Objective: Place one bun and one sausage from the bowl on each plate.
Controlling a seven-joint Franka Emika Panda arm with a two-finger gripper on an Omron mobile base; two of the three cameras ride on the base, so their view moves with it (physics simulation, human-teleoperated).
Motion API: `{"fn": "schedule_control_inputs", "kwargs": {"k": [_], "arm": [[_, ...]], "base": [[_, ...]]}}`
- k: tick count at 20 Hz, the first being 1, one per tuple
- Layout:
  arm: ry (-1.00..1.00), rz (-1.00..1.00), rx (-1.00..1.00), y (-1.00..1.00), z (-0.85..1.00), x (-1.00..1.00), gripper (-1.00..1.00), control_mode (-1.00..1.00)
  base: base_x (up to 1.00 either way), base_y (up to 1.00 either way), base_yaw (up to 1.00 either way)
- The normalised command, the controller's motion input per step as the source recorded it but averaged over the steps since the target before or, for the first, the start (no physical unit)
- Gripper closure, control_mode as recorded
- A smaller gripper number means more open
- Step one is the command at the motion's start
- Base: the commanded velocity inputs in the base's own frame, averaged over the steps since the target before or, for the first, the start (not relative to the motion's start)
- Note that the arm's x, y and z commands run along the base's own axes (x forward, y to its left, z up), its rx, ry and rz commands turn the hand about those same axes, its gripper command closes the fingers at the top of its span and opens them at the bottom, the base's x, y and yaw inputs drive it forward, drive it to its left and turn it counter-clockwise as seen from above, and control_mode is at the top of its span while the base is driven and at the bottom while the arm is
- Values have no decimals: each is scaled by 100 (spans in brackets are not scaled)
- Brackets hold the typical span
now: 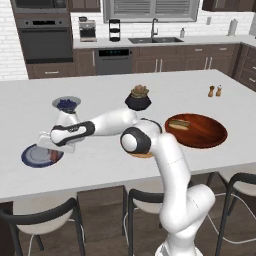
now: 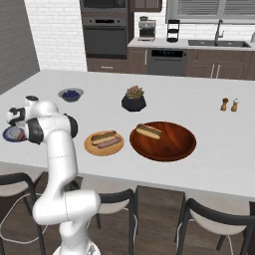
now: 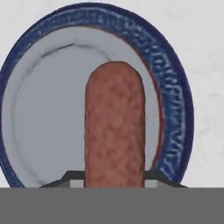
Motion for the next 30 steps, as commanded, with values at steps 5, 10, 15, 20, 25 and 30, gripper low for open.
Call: {"fn": "schedule_control_inputs", "kwargs": {"k": [5, 10, 15, 20, 25, 30], "arm": [[0, 0, 0, 45, -43, 0, -100, -100], [-3, 0, 0, 2, -6, -1, -100, -100], [-11, 0, 3, -20, 0, -34, -100, -100], [-18, 0, 7, -40, 23, -54, -100, -100], [-7, 0, 7, -93, 48, -99, -100, -100], [0, -9, 1, -99, 75, -82, -100, -100]], "base": [[0, 0, 0], [0, 0, 0], [0, 0, 0], [0, 0, 0], [0, 0, 0], [0, 0, 0]]}}
